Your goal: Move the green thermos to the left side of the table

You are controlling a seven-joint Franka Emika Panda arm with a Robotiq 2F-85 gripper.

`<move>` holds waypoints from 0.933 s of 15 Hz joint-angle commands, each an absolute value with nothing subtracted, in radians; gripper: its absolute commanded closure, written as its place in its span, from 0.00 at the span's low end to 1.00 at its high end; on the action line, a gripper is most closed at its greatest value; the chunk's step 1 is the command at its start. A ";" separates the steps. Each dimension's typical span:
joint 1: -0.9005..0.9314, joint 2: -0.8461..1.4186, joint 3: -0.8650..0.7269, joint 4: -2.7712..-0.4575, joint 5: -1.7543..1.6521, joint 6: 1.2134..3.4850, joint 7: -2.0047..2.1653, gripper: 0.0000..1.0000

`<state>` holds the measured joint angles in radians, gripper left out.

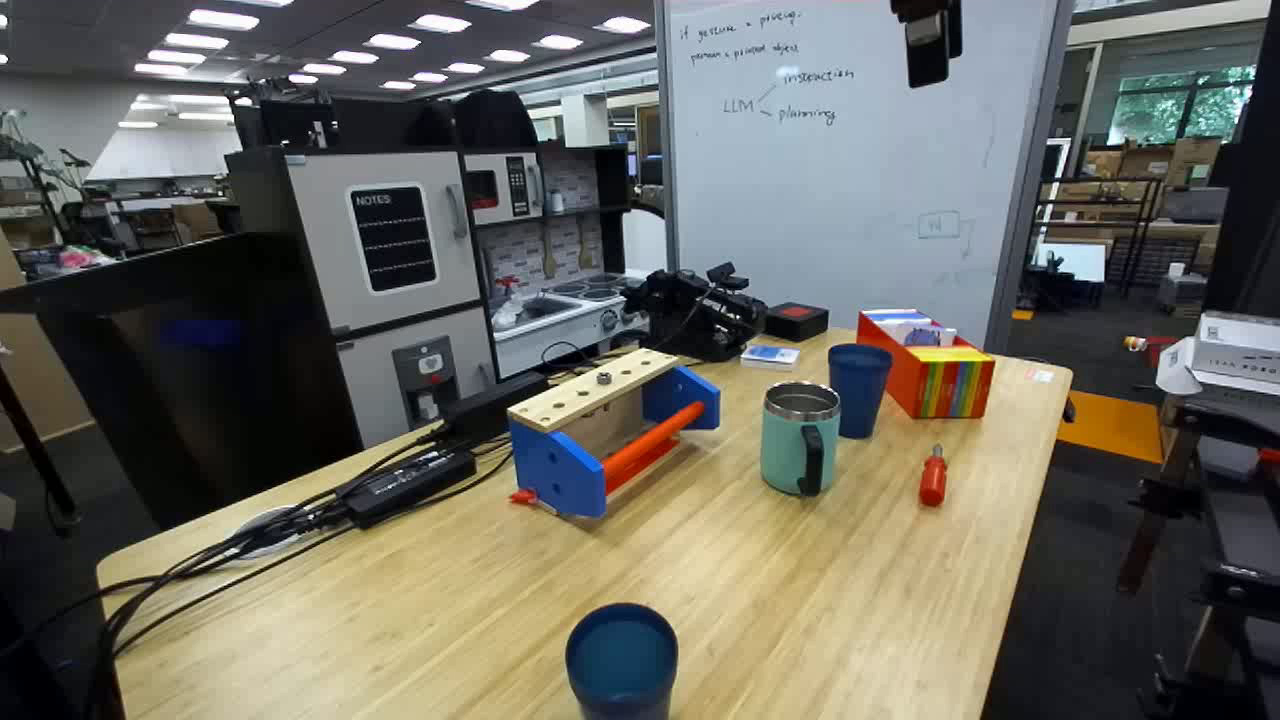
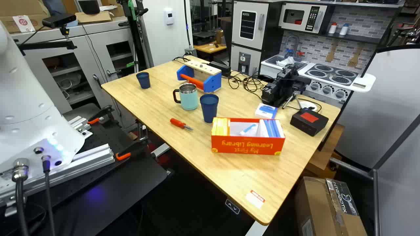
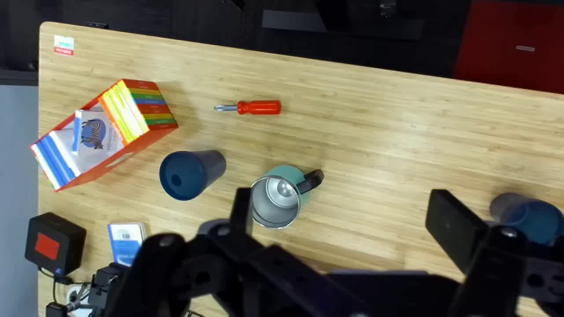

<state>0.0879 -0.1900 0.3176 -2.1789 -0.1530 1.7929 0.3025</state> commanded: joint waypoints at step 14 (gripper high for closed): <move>0.111 -0.135 0.218 -2.318 0.020 2.102 0.435 0.00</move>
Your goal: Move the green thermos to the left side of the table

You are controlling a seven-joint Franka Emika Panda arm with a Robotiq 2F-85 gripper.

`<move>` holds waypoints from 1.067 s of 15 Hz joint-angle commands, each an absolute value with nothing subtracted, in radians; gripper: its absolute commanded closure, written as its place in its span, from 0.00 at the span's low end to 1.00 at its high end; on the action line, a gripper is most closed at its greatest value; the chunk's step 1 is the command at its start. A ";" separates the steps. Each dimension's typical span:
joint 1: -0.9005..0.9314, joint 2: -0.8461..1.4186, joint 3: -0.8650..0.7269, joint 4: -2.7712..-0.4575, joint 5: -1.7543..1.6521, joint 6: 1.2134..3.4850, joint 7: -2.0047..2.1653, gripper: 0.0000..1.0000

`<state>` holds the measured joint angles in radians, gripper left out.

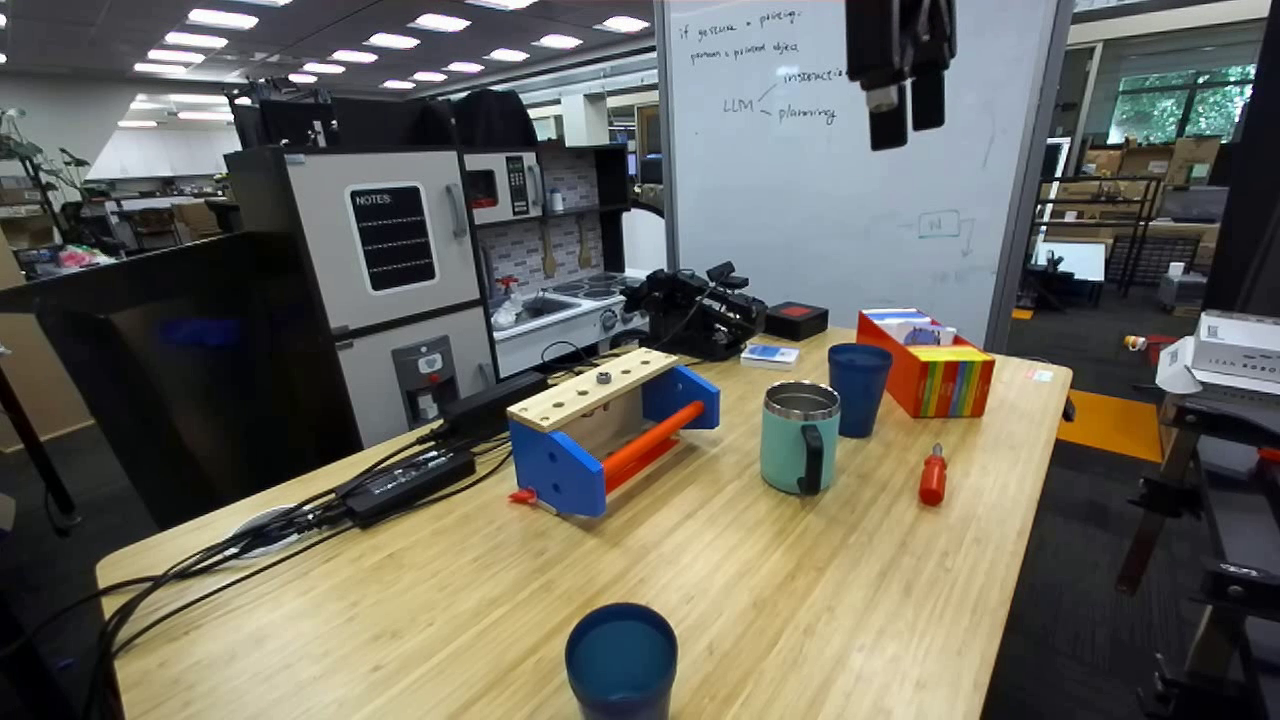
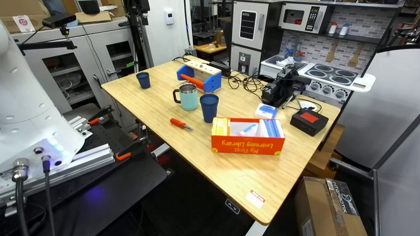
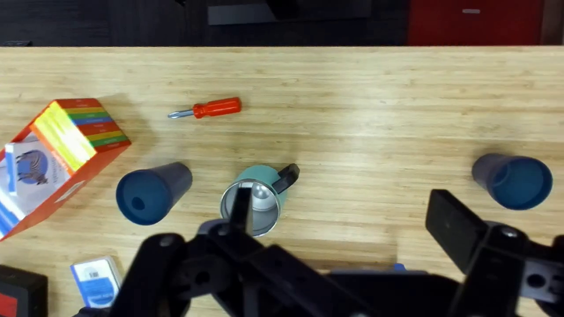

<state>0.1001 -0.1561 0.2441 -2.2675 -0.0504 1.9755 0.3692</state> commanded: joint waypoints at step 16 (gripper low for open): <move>0.102 0.146 0.117 -2.487 0.303 2.633 0.744 0.00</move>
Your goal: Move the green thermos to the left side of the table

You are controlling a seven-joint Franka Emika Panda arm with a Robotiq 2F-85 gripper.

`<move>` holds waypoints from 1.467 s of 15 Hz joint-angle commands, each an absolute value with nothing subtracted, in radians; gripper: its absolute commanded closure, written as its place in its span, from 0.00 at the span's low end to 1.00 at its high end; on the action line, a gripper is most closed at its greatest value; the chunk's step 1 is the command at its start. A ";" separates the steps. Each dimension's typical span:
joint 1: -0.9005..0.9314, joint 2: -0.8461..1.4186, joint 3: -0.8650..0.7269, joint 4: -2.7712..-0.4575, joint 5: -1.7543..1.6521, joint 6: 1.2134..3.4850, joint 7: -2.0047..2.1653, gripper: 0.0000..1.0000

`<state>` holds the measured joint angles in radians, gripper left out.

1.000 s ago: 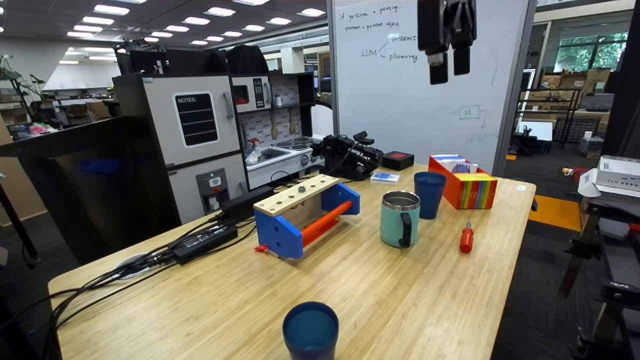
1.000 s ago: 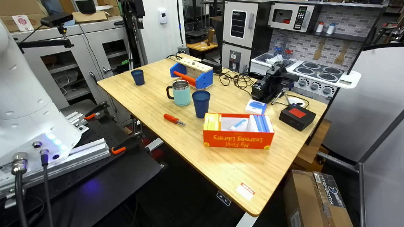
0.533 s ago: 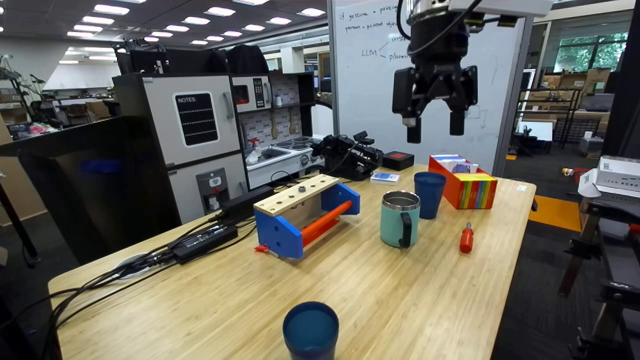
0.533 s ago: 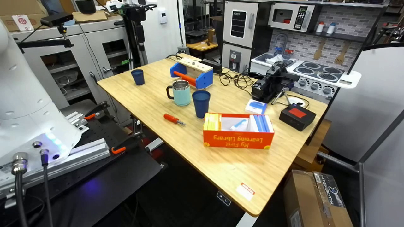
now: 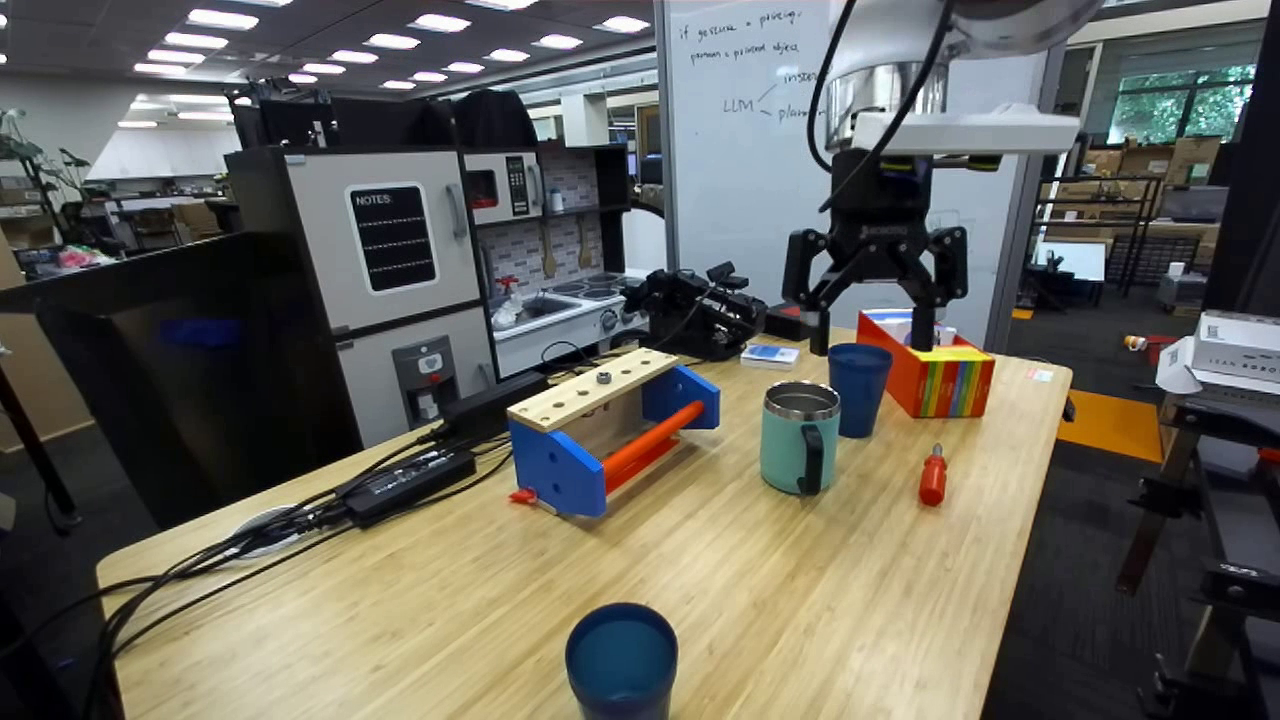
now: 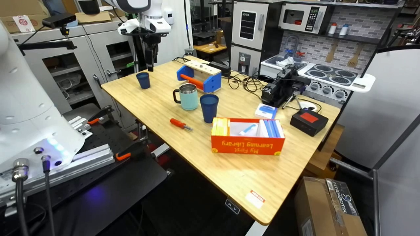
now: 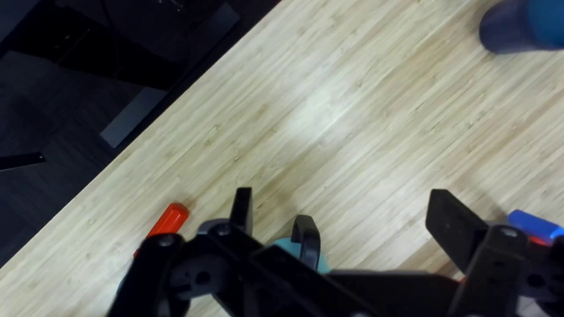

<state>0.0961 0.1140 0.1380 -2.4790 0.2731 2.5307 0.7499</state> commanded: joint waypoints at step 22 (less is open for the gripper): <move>0.102 0.490 0.049 -2.306 0.363 2.787 0.754 0.00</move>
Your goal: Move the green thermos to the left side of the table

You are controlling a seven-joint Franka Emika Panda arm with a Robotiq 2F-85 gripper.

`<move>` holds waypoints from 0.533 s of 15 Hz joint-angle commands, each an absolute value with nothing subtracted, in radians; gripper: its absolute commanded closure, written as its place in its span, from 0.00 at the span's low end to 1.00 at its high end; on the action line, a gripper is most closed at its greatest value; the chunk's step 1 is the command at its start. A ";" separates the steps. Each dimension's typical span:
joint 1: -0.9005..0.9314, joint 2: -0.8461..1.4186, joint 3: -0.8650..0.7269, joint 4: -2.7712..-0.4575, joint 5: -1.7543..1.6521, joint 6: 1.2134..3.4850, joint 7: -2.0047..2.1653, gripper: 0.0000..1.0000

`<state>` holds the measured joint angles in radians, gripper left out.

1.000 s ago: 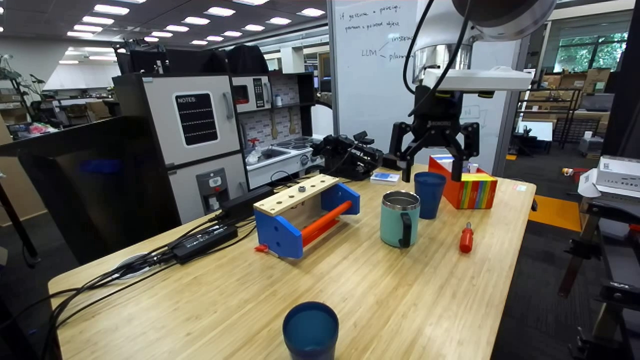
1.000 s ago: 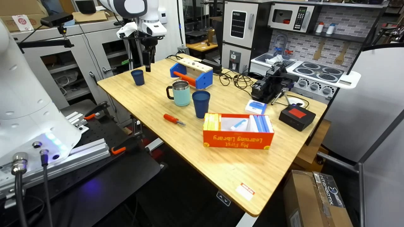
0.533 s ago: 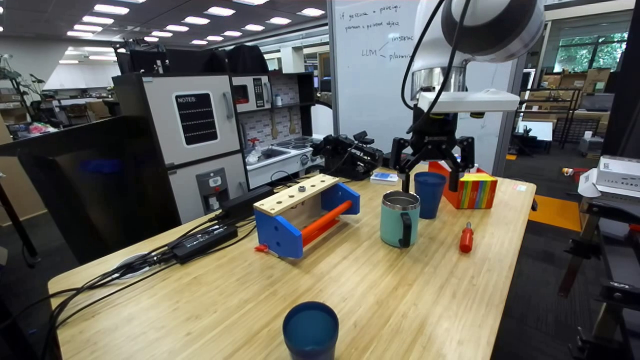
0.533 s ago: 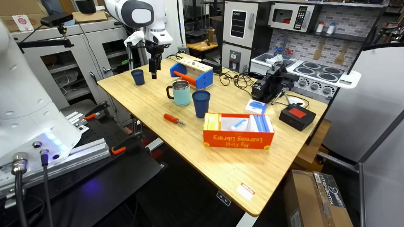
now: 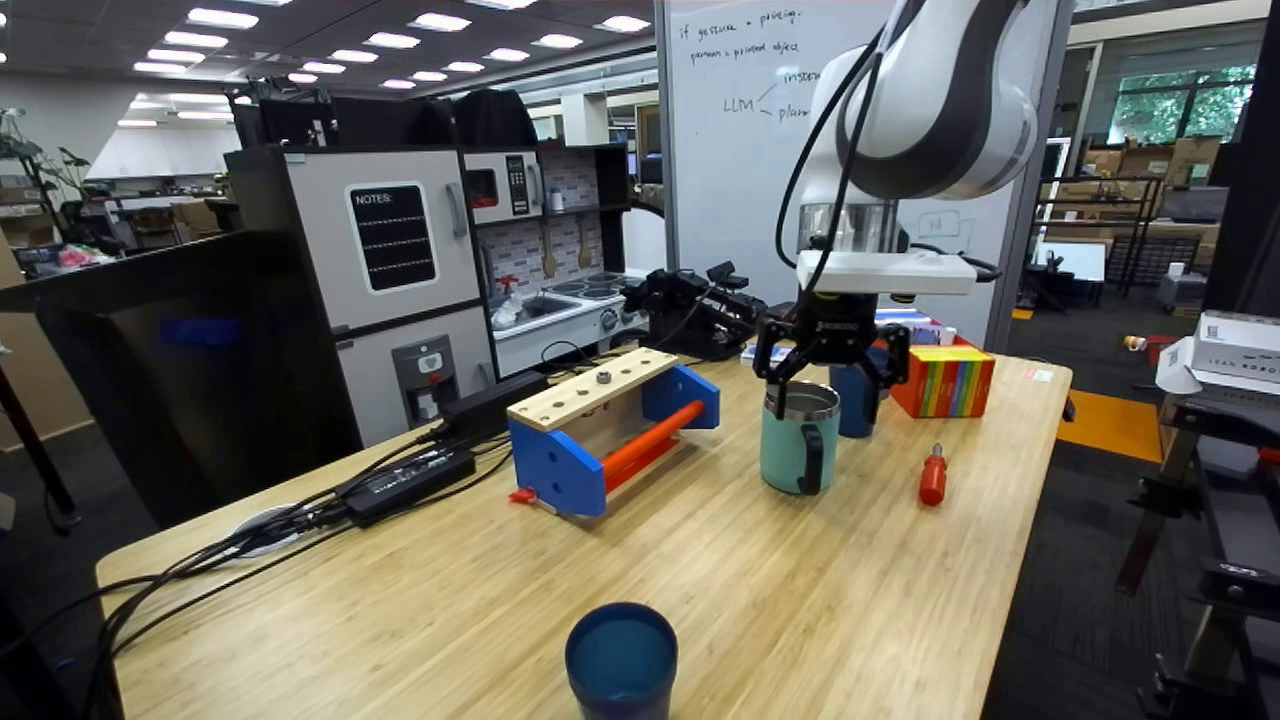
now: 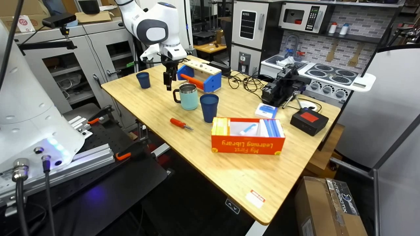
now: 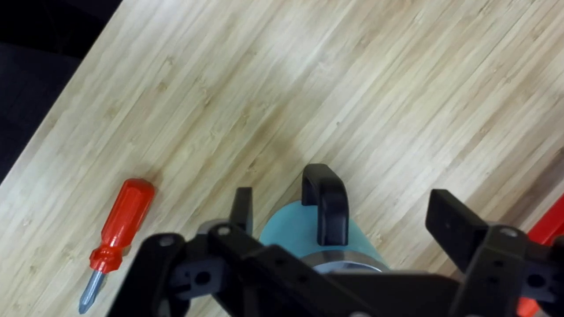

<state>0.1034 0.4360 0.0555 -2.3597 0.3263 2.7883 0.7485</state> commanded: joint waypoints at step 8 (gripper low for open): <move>0.109 0.587 0.016 -2.211 0.370 2.761 0.832 0.40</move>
<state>0.1026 0.5700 0.0222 -2.2419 0.3450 2.7850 0.8137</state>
